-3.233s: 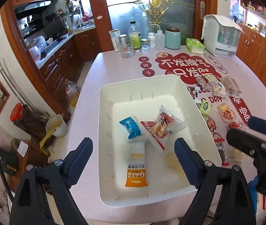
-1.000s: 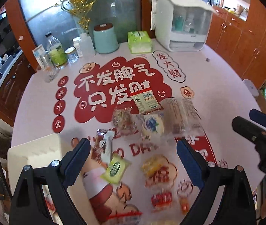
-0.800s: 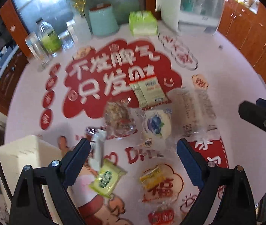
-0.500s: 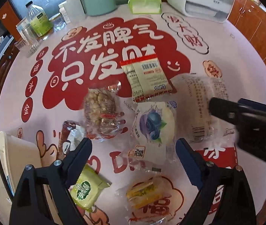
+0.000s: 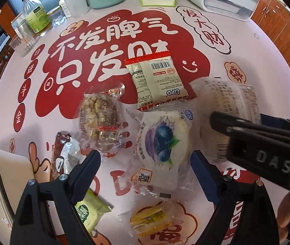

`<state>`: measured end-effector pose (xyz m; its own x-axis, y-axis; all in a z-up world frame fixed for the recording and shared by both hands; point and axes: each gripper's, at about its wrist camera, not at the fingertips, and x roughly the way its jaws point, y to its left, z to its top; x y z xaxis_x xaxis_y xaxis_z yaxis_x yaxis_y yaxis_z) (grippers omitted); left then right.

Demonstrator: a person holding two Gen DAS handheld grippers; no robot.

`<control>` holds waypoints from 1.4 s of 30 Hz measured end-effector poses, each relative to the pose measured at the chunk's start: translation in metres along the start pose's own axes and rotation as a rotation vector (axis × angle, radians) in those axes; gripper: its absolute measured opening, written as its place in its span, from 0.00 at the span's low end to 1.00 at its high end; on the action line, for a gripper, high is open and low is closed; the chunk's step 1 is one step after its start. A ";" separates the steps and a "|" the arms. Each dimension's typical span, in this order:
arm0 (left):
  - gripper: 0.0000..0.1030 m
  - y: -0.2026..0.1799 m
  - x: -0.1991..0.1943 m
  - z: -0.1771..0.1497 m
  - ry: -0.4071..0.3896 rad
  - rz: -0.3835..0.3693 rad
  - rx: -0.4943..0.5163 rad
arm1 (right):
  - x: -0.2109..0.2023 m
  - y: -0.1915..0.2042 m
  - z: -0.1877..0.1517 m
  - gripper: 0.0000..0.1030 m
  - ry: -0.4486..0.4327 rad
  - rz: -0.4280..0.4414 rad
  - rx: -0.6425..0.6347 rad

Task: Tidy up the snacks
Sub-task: 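Grasp the blueberry-print bun with the left tool while the right tool grasps the clear bread bag, then carry the bun and bread bag over the white tray with both tools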

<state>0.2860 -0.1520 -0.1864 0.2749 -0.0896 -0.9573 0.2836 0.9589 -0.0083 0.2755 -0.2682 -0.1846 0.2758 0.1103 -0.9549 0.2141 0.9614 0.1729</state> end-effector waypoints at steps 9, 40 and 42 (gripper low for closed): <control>0.53 -0.008 0.017 0.003 0.061 -0.047 -0.014 | -0.013 -0.031 -0.017 0.64 -0.009 0.021 0.073; 0.41 0.066 -0.170 -0.100 -0.153 -0.171 0.069 | -0.117 0.039 -0.136 0.60 -0.127 0.060 -0.003; 0.41 0.083 -0.185 -0.112 -0.177 -0.178 0.080 | -0.131 0.053 -0.146 0.60 -0.146 0.048 -0.014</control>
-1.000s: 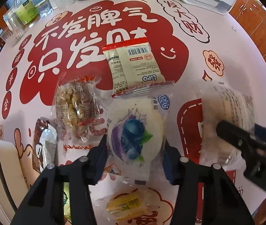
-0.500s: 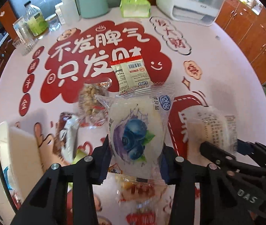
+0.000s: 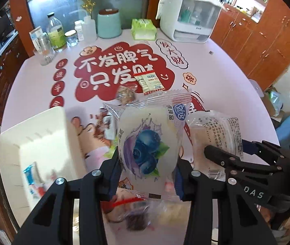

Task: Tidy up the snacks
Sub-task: 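Carry the bun and bread bag over the white tray with both tools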

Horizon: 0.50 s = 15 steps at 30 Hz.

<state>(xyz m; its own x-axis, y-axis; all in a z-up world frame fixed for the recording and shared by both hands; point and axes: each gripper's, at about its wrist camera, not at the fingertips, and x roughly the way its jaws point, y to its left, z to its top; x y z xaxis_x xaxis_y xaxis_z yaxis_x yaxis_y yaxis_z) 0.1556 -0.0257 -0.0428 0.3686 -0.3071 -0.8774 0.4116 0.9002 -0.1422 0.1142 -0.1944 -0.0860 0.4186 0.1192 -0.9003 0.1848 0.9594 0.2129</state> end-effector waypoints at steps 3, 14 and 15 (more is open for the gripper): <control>0.41 0.020 -0.025 -0.015 -0.040 0.009 0.014 | -0.021 0.026 -0.015 0.60 -0.026 -0.010 -0.018; 0.41 0.089 -0.074 -0.053 -0.116 0.047 0.025 | -0.056 0.101 -0.044 0.60 -0.080 -0.006 -0.039; 0.41 0.097 -0.077 -0.057 -0.118 0.053 0.024 | -0.058 0.107 -0.045 0.60 -0.081 0.002 -0.037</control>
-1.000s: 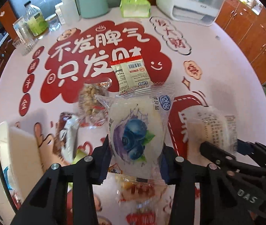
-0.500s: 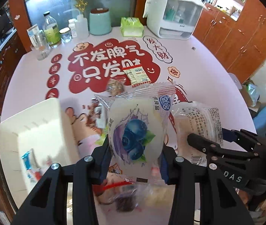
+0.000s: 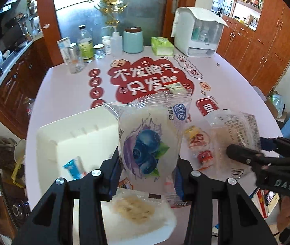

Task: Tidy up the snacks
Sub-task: 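Carry the bun and bread bag over the white tray with both tools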

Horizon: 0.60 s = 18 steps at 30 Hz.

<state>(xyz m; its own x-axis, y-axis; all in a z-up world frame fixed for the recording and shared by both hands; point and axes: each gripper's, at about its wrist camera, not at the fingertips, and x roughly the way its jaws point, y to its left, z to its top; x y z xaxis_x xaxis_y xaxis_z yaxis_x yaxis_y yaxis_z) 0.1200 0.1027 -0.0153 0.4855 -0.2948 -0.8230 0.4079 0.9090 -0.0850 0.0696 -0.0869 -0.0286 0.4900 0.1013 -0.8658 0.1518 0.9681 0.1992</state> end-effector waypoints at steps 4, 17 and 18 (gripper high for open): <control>0.41 0.030 -0.002 -0.014 0.012 0.017 -0.021 | -0.004 0.025 -0.005 0.60 -0.009 0.009 -0.004; 0.42 0.120 0.017 -0.055 0.090 0.038 -0.121 | 0.023 0.135 -0.025 0.60 -0.028 -0.003 -0.128; 0.42 0.123 0.019 -0.057 0.093 0.048 -0.120 | 0.028 0.140 -0.026 0.60 -0.014 -0.004 -0.136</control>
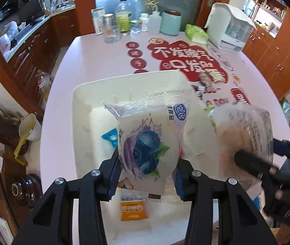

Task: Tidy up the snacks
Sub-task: 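Carry the bun and bread bag over the white tray with both tools, then lower both snacks into the white tray and open both tools, then move both tools back over the remaining snacks on the table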

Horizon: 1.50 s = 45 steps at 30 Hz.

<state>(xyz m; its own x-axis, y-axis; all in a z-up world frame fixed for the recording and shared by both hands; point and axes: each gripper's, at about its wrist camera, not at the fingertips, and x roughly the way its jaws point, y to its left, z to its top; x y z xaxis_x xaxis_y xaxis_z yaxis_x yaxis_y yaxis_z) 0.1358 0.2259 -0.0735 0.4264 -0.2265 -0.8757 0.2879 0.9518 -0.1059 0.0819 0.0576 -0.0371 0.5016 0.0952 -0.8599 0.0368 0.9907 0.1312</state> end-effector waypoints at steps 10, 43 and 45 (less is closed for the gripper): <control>0.43 0.017 0.018 -0.001 0.029 0.024 -0.004 | 0.040 0.039 -0.011 0.62 0.155 0.023 -0.079; 0.85 0.005 -0.004 -0.011 -0.027 0.090 0.008 | 0.031 0.061 -0.029 0.66 0.174 0.028 -0.150; 0.85 0.002 -0.006 -0.013 -0.030 0.089 0.014 | 0.028 0.060 -0.031 0.66 0.170 0.026 -0.145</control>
<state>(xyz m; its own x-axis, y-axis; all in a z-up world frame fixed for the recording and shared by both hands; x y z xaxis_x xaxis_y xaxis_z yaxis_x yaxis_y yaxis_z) 0.1229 0.2320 -0.0742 0.4767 -0.1471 -0.8667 0.2597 0.9655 -0.0211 0.0713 0.1225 -0.0688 0.3470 0.1239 -0.9296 -0.1054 0.9901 0.0926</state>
